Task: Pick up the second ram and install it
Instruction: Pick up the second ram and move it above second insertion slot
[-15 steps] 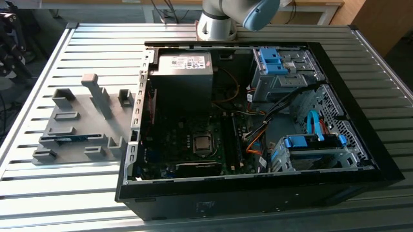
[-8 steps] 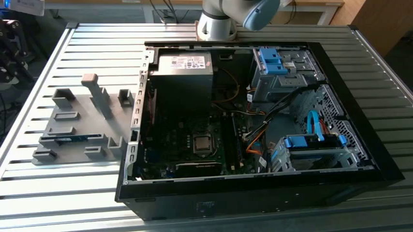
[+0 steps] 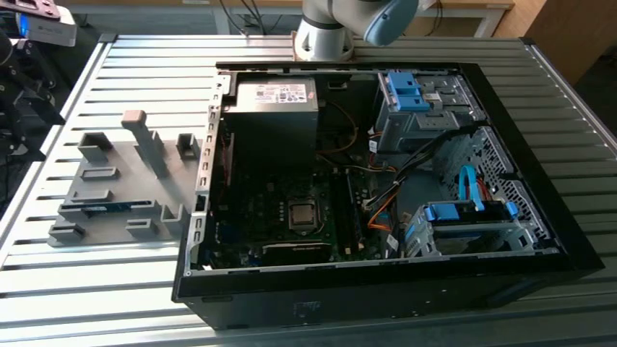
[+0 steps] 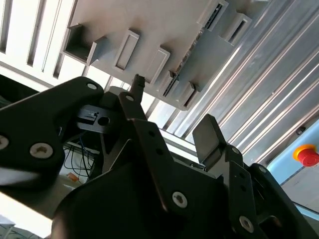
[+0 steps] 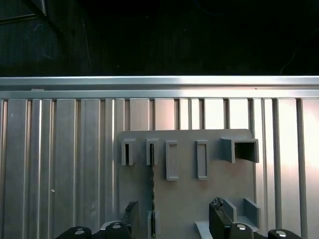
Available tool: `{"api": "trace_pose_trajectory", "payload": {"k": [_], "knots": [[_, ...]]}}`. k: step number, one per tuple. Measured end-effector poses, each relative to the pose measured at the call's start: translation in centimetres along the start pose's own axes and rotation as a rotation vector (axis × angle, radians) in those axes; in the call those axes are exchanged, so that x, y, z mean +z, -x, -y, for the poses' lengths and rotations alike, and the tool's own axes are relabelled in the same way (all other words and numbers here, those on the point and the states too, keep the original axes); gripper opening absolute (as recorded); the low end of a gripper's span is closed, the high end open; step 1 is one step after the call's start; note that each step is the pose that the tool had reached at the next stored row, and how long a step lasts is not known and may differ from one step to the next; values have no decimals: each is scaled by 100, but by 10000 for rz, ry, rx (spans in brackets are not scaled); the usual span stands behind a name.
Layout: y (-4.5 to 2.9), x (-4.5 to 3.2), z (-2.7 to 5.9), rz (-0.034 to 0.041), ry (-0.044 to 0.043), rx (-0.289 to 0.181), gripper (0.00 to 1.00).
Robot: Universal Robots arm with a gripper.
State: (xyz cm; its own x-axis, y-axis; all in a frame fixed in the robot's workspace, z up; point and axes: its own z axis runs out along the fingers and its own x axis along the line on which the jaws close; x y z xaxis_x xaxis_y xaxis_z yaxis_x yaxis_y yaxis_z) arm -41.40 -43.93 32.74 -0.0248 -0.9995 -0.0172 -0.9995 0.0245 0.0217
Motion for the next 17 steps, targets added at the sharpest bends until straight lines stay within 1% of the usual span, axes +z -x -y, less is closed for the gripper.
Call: {"api": "trace_pose_trajectory", "payload": {"k": [3, 8, 10, 11, 12, 17], "knots": [[0, 12, 1, 9, -9, 298, 66], [-4, 98, 8, 9, -9, 339, 65], [-7, 133, 9, 9, -8, 339, 52], [-10, 151, 9, 9, -8, 338, 52], [-14, 169, 10, 9, -7, 338, 46], [-50, 260, 12, 8, -7, 338, 46]]}}
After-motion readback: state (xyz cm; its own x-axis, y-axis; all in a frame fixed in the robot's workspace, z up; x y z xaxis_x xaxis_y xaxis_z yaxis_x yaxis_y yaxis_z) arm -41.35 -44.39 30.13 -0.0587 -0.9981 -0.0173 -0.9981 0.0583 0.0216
